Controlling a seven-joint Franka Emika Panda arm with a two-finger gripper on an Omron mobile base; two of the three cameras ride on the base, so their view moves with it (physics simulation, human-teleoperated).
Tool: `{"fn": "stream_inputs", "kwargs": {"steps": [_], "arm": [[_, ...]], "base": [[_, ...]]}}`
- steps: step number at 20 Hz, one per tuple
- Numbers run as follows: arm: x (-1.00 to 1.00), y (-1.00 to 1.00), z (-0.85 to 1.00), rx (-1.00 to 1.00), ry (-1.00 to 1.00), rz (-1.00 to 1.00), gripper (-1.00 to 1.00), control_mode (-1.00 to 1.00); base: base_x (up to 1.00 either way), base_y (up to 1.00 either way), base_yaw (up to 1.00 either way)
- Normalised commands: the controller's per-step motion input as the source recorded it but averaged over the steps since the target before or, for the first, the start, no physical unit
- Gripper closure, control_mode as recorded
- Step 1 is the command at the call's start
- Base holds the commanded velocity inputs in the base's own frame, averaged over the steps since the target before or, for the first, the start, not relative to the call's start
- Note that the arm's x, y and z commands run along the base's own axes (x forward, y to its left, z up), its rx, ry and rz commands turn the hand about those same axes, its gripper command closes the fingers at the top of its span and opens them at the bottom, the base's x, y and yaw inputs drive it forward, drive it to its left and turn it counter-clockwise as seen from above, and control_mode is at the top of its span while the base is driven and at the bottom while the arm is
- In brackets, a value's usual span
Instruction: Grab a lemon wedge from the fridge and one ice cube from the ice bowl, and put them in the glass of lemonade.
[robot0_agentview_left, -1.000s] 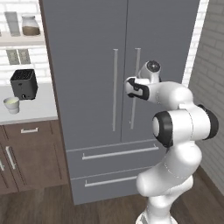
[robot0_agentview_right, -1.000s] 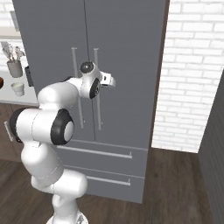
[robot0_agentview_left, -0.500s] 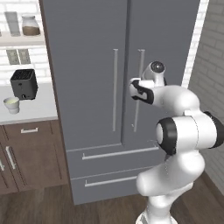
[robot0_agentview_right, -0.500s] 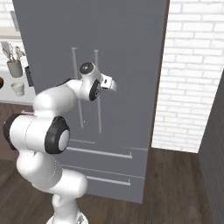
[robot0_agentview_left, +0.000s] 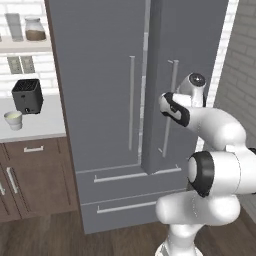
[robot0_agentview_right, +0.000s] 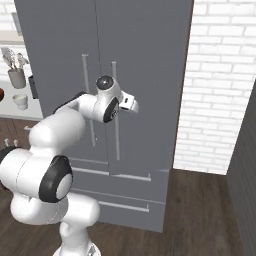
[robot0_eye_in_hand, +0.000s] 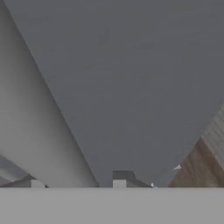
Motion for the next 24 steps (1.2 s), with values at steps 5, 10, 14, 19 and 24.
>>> {"fn": "stream_inputs", "kwargs": {"steps": [5,10,14,19,24], "arm": [[-0.48,-1.0,0.0,0.07,0.0,-0.04,1.0,-1.0],[-0.49,-1.0,0.02,0.09,-0.01,-0.02,1.0,-1.0],[-0.54,-1.0,0.1,0.07,0.0,-0.01,1.0,-1.0],[-0.44,-1.0,0.04,0.07,0.01,-0.1,-1.0,-1.0],[-0.35,-0.58,0.29,0.01,0.02,-0.06,-1.0,-1.0]], "base": [[0.0,0.0,0.0],[0.0,0.0,0.0],[0.0,0.0,0.0],[0.0,0.0,0.0],[0.0,0.0,0.0]]}}
